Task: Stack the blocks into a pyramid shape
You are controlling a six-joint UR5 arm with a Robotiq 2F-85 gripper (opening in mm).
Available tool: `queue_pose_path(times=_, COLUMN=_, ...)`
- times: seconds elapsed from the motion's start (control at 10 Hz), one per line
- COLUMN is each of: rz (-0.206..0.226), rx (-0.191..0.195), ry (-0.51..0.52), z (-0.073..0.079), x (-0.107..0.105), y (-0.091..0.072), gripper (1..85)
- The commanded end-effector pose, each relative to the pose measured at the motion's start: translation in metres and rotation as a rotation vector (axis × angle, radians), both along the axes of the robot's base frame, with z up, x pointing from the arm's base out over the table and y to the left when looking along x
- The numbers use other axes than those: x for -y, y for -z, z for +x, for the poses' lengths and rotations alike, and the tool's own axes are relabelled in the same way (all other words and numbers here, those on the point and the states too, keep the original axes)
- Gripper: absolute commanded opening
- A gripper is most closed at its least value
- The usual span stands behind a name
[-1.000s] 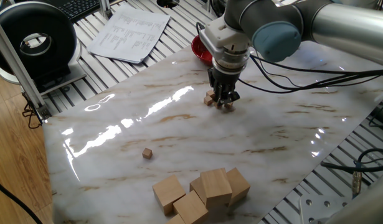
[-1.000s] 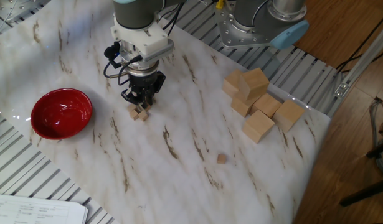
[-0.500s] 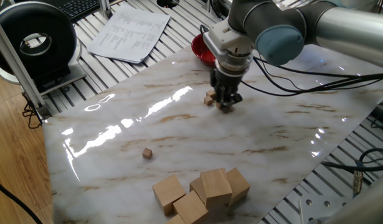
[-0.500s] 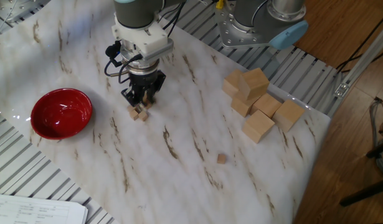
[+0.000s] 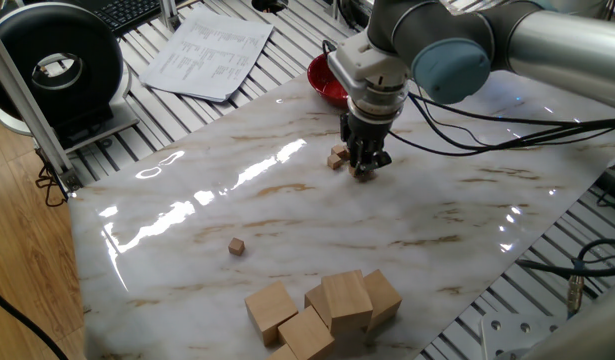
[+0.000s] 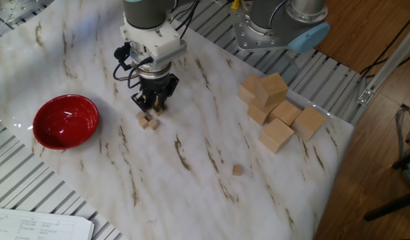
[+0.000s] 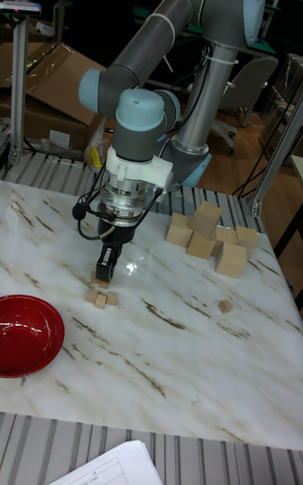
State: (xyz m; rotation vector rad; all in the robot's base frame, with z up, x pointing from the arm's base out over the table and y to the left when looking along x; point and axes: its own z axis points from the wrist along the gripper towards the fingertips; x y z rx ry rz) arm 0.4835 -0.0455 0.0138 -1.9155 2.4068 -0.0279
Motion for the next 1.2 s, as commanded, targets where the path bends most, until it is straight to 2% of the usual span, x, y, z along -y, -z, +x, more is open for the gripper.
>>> queue_pose_path(times=0.0, rz=0.01, rx=0.007, ry=0.004, z=0.003, x=-0.001, y=-0.003, gripper=22.3)
queue_pose_path(times=0.2, rz=0.019, rx=0.016, ry=-0.039, z=0.008, x=-0.002, y=-0.005, gripper=32.0)
queue_pose_path(times=0.5, rz=0.005, rx=-0.002, ry=-0.036, z=0.009, x=0.001, y=-0.016, gripper=33.7)
queue_pose_path(times=0.6, rz=0.005, rx=-0.003, ry=-0.027, z=0.01, x=0.0, y=-0.016, gripper=31.7)
queue_pose_path(times=0.8, rz=-0.006, rx=0.009, ry=-0.005, z=0.014, x=0.003, y=-0.017, gripper=20.0)
queue_pose_path(times=0.9, rz=-0.028, rx=0.029, ry=0.004, z=0.019, x=0.009, y=-0.017, gripper=5.7)
queue_pose_path(times=1.0, rz=-0.03, rx=0.035, ry=0.013, z=0.021, x=0.01, y=-0.017, gripper=1.0)
queue_pose_path(times=1.1, rz=-0.041, rx=0.047, ry=-0.002, z=0.024, x=0.012, y=-0.017, gripper=1.0)
